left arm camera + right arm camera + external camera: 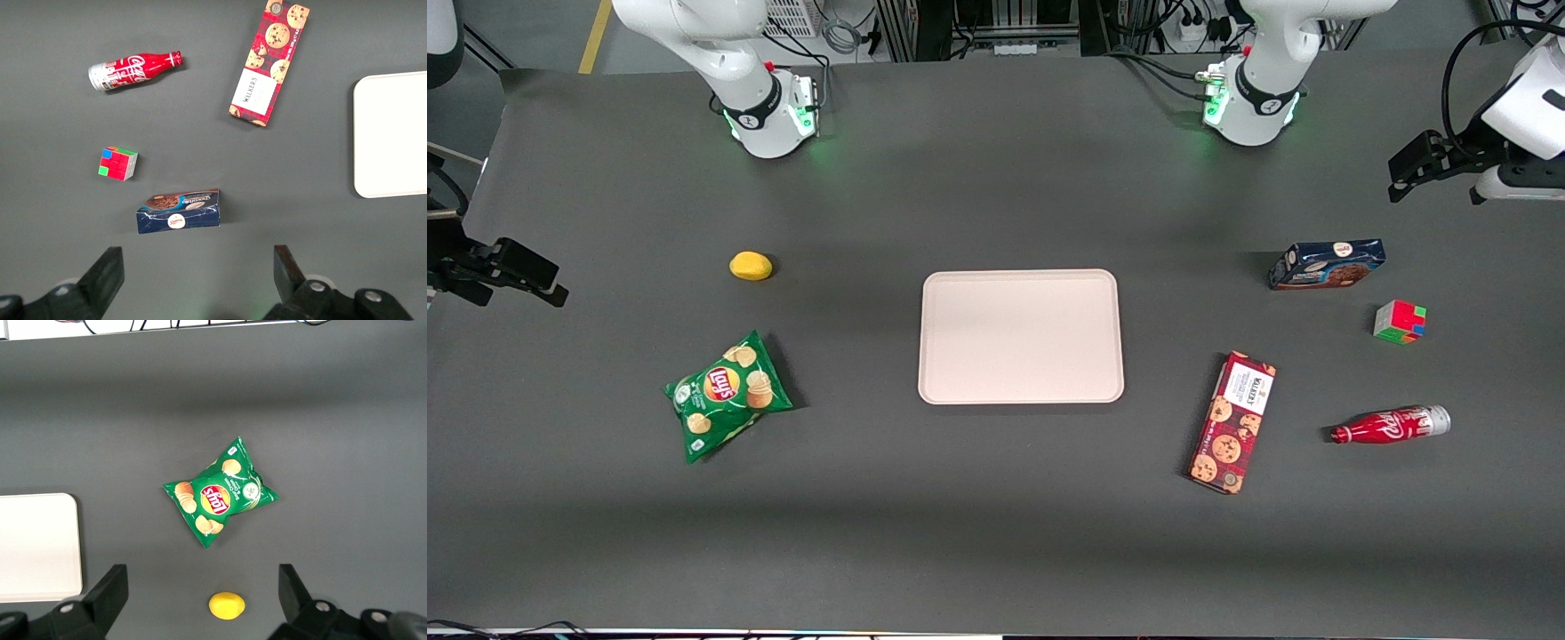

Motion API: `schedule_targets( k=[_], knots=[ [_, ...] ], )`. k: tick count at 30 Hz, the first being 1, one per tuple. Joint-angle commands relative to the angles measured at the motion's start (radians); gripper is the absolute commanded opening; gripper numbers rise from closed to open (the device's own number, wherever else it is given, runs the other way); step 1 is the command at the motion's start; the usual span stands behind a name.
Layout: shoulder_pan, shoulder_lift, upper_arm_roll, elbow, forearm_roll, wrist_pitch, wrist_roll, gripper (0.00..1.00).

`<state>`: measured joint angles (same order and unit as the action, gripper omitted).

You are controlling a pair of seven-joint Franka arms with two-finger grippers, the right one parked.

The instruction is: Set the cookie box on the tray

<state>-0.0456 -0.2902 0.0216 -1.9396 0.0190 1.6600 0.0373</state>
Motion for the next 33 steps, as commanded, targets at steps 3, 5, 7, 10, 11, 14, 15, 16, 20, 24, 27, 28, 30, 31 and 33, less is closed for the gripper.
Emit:
schedule_targets(
  k=[3,5,7,10,11,14,15,16,20,24,27,28,30,31,33],
  knots=[
    [0.000,0.000,0.003,0.014,0.006,-0.023,0.001,1.00],
    [0.000,0.002,0.003,0.014,0.006,-0.023,0.004,1.00],
    [0.000,0.003,0.011,0.014,0.006,-0.023,0.006,1.00],
    [0.000,0.003,0.014,0.014,0.006,-0.023,0.010,1.00],
    [0.000,0.003,0.014,0.014,0.006,-0.023,0.010,1.00],
    [0.000,0.003,0.017,0.014,0.006,-0.023,0.010,1.00],
    [0.000,0.003,0.017,0.014,0.006,-0.025,0.010,1.00],
    [0.000,0.003,0.017,0.014,0.006,-0.025,0.010,1.00],
    [0.000,0.003,0.017,0.014,0.006,-0.025,0.009,1.00],
    [0.000,0.003,0.024,0.014,0.006,-0.029,-0.003,1.00],
    [0.000,0.003,0.044,0.014,0.006,-0.054,-0.010,1.00],
    [0.000,0.003,0.052,0.014,0.006,-0.058,-0.010,1.00],
    [0.000,0.003,0.063,0.014,0.006,-0.059,-0.011,1.00],
    [0.000,0.003,0.070,0.014,0.006,-0.060,-0.011,1.00],
    [0.000,0.002,0.086,0.014,0.007,-0.063,-0.013,1.00]
  ],
)
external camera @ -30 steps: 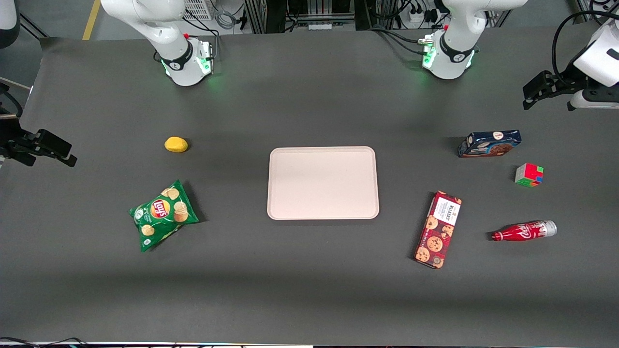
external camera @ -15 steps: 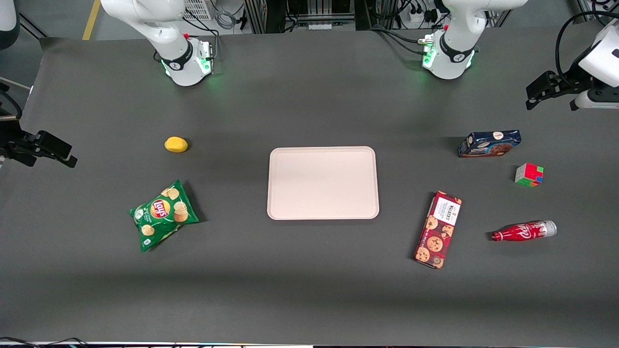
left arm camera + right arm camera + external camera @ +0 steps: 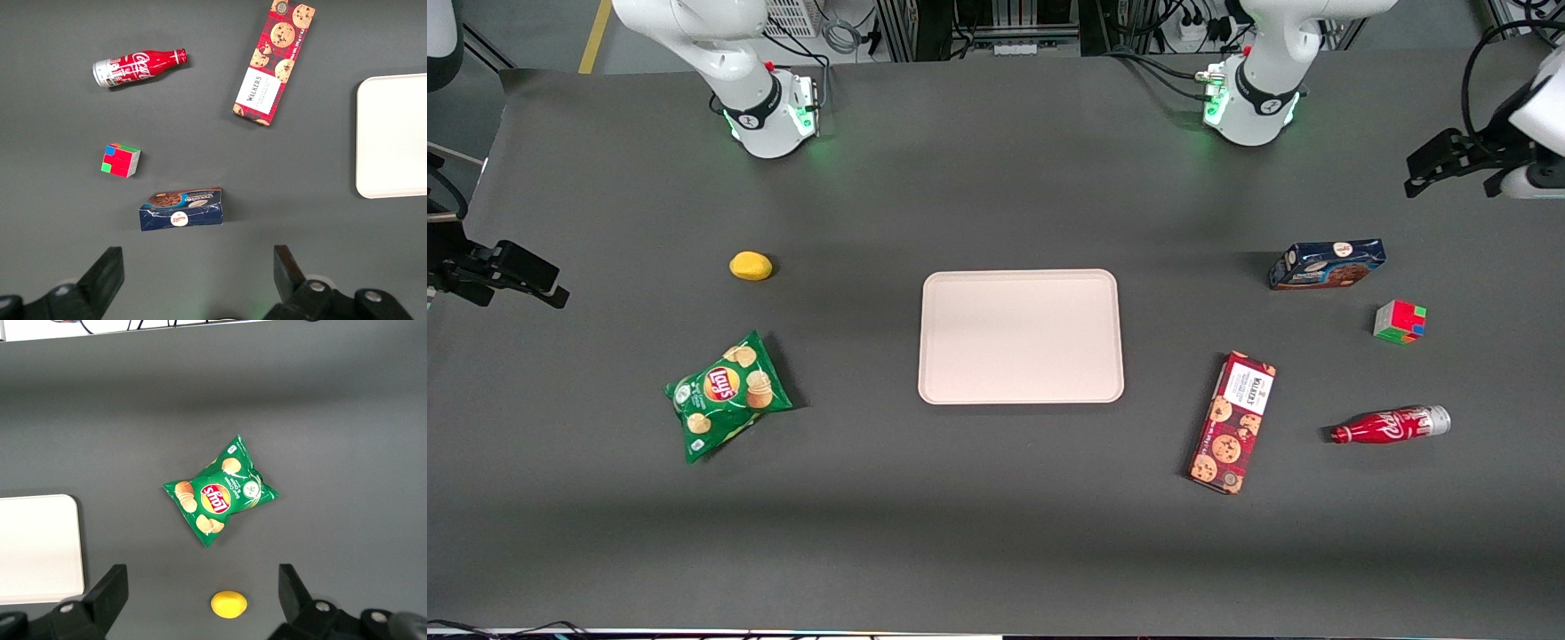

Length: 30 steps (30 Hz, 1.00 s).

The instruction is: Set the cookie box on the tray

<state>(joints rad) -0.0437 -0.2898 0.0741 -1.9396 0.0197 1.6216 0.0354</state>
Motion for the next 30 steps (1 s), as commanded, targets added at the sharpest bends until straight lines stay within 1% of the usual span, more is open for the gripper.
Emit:
schedule_targets(
  k=[1,4,7,12,19,22,26,30],
  knots=[
    [-0.002,0.001,0.041,0.014,0.006,-0.026,-0.012,1.00],
    [-0.002,0.003,0.050,0.016,0.009,-0.034,-0.058,1.00],
    [0.002,0.003,0.058,0.018,0.022,-0.045,-0.208,1.00],
    [0.001,0.001,0.050,0.021,0.063,-0.092,-0.359,1.00],
    [0.004,0.004,0.058,0.019,0.065,-0.105,-0.662,1.00],
    [0.005,0.021,0.058,0.007,0.069,-0.092,-0.774,1.00],
    [0.024,0.047,0.061,-0.001,0.069,-0.060,-0.868,1.00],
    [0.025,0.057,0.084,-0.088,0.068,0.055,-1.000,1.00]
  ],
)
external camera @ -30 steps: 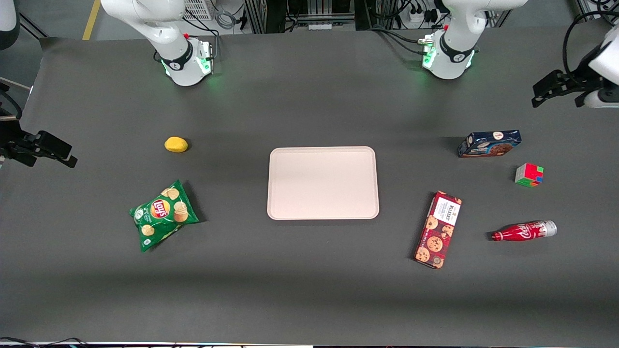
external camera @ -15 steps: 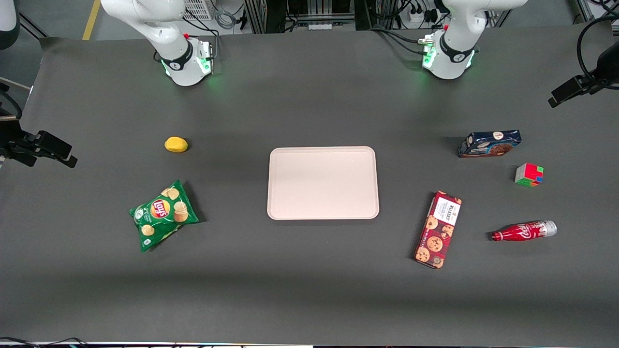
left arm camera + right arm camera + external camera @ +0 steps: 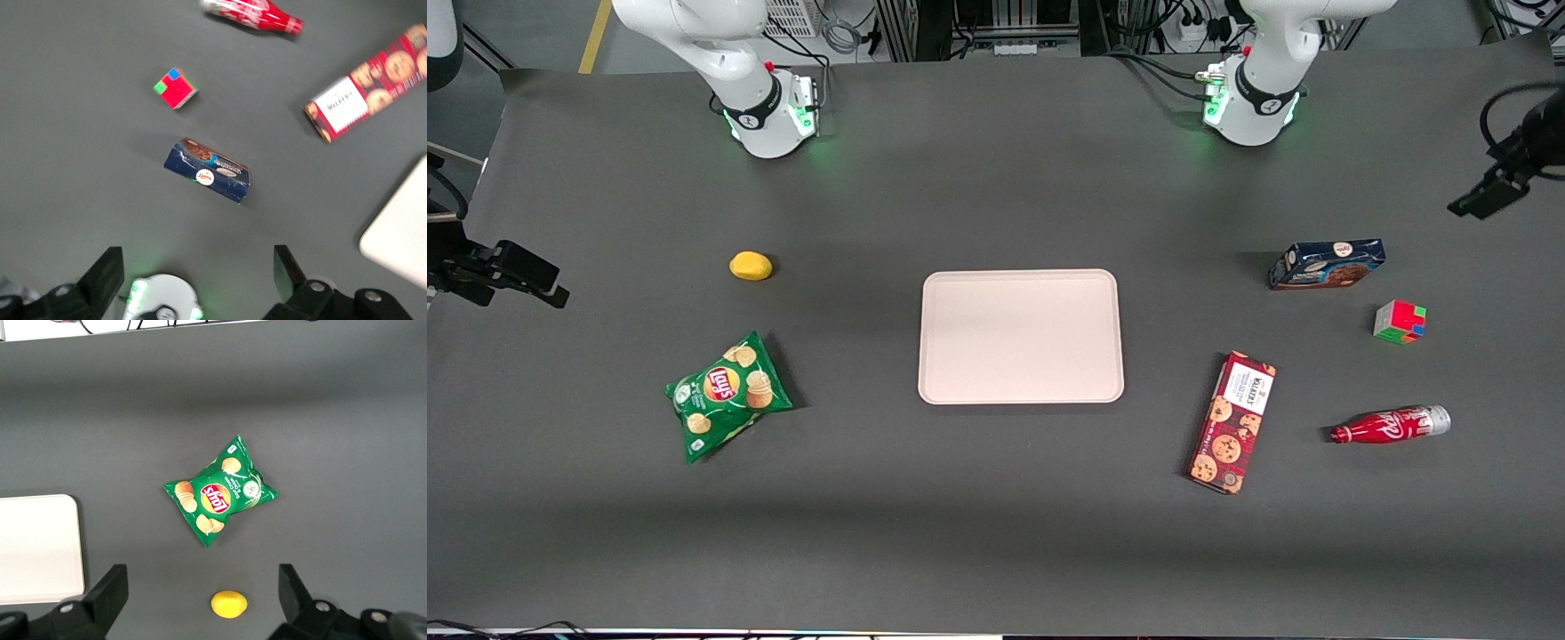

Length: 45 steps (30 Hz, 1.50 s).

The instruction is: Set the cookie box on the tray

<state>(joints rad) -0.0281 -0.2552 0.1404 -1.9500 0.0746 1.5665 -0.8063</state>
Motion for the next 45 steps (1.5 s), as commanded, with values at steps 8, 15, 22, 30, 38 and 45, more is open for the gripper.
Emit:
schedule_targets(
  k=[8,15,22,30,38,45],
  knots=[
    [0.016,0.017,0.051,-0.305,0.013,0.378,-0.267,1.00],
    [0.017,0.024,0.068,-0.484,0.008,0.622,-0.272,1.00],
    [0.017,0.025,0.082,-0.602,0.008,0.745,-0.304,1.00],
    [0.017,-0.002,0.082,-0.697,0.010,0.780,-0.306,1.00],
    [0.017,-0.001,0.082,-0.800,0.010,0.946,-0.309,1.00],
    [0.017,0.027,0.082,-0.872,0.010,1.089,-0.309,1.00]
  ],
)
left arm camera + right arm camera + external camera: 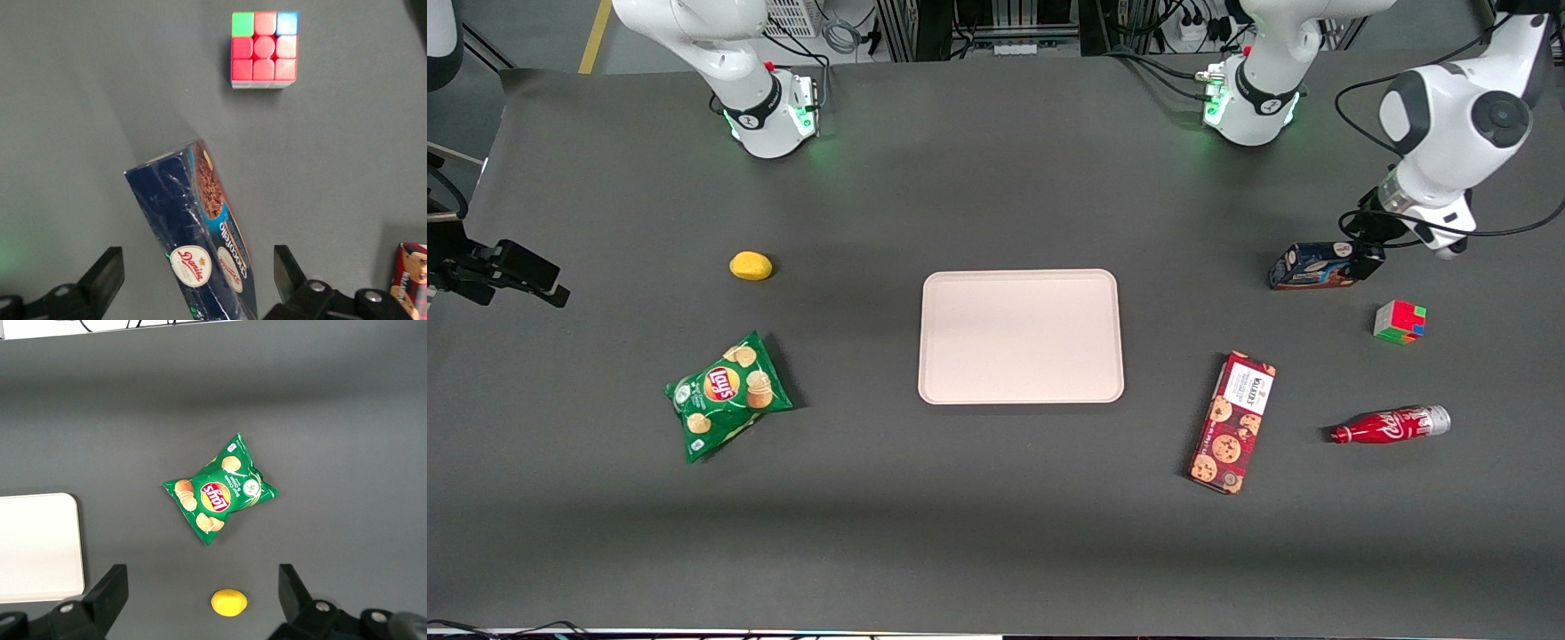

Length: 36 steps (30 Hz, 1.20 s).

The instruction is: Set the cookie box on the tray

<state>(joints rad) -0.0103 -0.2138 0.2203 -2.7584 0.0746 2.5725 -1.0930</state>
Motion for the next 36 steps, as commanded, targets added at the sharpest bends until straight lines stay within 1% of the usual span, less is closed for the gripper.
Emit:
schedule_targets(
  k=[1,7,8,10,11,12,13,16,19,25,29,32,36],
  knots=[
    [0.000,-0.012,0.002,-0.070,0.010,0.089,-0.022,1.00],
    [0.000,0.042,0.002,-0.089,0.010,0.178,-0.024,0.99],
    [0.000,0.054,0.002,-0.090,0.010,0.192,-0.024,0.93],
    [0.000,0.066,0.002,-0.092,0.010,0.207,-0.024,0.76],
    [0.000,0.068,0.002,-0.092,0.008,0.210,-0.027,0.63],
    [0.001,0.068,0.002,-0.092,0.008,0.210,-0.037,0.44],
    [0.001,0.068,0.004,-0.090,0.008,0.210,-0.050,0.35],
    [0.001,0.071,0.004,-0.089,0.008,0.210,-0.064,0.20],
    [0.001,0.070,0.002,-0.084,0.010,0.210,-0.076,0.11],
    [-0.002,0.051,0.001,-0.057,0.010,0.186,-0.096,0.10],
    [-0.007,0.034,-0.016,-0.024,0.011,0.131,-0.100,0.10],
    [-0.010,0.024,-0.068,0.040,0.011,0.056,-0.103,0.10],
    [-0.010,0.010,-0.168,0.163,0.011,-0.141,-0.107,0.10]
  ],
)
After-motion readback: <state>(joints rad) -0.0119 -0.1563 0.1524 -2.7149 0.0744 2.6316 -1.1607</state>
